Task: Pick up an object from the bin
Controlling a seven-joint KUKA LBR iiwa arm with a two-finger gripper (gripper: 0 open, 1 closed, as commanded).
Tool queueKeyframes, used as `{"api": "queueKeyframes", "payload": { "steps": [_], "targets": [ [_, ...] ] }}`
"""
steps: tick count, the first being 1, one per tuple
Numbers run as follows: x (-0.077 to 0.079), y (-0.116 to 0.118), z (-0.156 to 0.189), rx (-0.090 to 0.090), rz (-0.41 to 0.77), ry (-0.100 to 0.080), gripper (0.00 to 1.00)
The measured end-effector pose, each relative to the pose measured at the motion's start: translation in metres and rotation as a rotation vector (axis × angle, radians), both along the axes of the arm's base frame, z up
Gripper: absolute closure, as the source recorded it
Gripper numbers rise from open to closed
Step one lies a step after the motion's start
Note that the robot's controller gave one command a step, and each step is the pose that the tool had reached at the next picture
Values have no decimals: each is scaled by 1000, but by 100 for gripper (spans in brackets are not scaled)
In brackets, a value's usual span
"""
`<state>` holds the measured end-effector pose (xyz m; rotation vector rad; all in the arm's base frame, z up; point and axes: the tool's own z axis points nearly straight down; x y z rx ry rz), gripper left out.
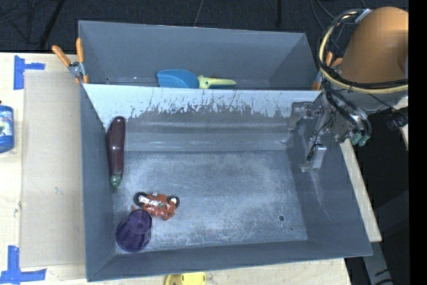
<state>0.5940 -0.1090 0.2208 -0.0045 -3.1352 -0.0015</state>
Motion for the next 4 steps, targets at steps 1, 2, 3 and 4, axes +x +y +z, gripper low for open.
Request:
{"api": "queueKeyframes", "payload": {
  "steps": [1, 2, 3, 4],
  "targets": [
    [1, 0, 5, -1, 2, -7, 0],
    [10, 13, -33, -3, 14, -16, 0],
    [-7, 42, -104, 0, 153, -9, 0],
    [9, 73, -136, 0, 184, -6, 0]
  ]
}}
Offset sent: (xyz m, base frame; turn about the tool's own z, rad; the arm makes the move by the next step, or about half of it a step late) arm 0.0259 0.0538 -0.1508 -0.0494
